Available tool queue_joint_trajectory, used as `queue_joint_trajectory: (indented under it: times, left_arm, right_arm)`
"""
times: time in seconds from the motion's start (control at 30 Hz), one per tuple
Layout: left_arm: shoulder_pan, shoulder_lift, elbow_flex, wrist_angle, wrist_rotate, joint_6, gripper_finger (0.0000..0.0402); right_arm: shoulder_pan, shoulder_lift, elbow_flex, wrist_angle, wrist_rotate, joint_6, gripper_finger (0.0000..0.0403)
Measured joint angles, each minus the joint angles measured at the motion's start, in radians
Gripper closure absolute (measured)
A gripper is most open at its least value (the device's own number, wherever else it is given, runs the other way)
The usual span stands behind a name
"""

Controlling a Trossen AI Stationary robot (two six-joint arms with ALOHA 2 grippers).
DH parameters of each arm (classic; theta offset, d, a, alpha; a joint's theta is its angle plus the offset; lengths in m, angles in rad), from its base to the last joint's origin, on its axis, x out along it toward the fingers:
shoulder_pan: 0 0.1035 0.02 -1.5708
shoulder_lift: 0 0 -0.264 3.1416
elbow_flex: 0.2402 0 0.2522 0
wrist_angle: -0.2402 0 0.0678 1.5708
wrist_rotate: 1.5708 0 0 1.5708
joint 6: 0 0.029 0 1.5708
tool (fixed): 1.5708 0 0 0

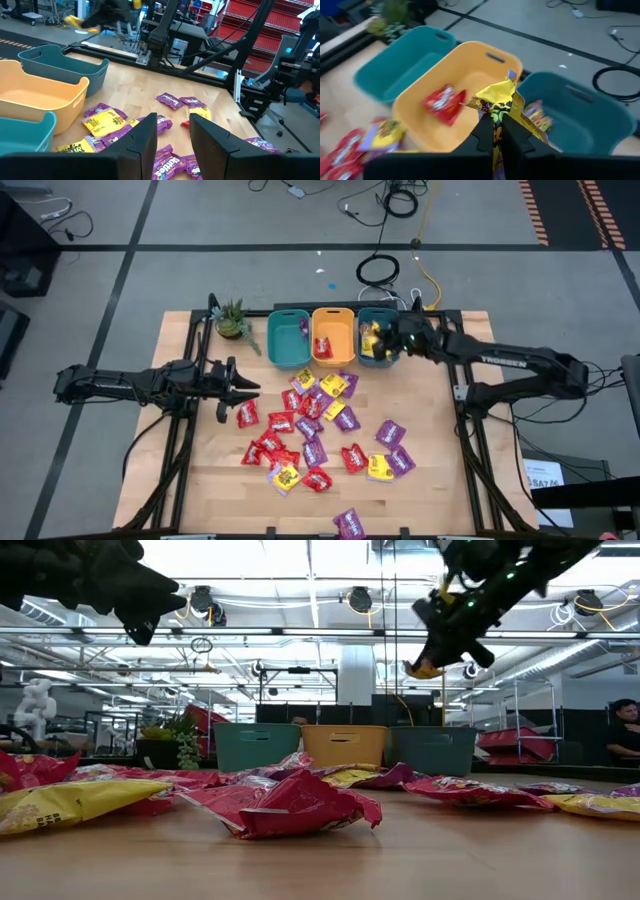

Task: Sort candy
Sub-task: Put the yellow candy into the dark blue bin, then put the red candy into the yellow bin

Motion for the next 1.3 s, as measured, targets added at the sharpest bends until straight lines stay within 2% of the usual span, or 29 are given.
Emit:
queue_joint_trajectory:
  times: [0.17, 0.3, 0.7, 0.87, 1.07, 1.3]
  left_arm:
    - [0.0, 0.0, 0.0, -0.003, 0.0, 0.001, 0.0278]
    - [0.0, 0.0, 0.0, -0.008, 0.0, 0.0, 0.0278]
    - [0.0, 0.0, 0.0, -0.008, 0.0, 0.0, 0.0278]
    - [0.0, 0.0, 0.0, -0.008, 0.0, 0.0, 0.0278]
    - [0.0, 0.0, 0.0, -0.008, 0.0, -0.001, 0.0278]
    - [0.0, 0.0, 0.0, -0.008, 0.0, -0.001, 0.0278]
  right_arm:
    - [-0.083, 0.087, 0.058, -0.008, -0.012, -0.075, 0.0387]
    - [-0.119, 0.115, 0.085, -0.028, -0.016, -0.057, 0.0361]
    - [-0.134, 0.079, 0.087, -0.034, -0.017, -0.048, 0.0225]
    - [-0.134, 0.055, 0.087, -0.048, -0.019, -0.048, 0.0181]
    - [-0.134, 0.019, 0.087, -0.108, -0.017, -0.048, 0.0159]
    - [-0.131, -0.039, 0.087, -0.219, -0.06, -0.015, 0.0164]
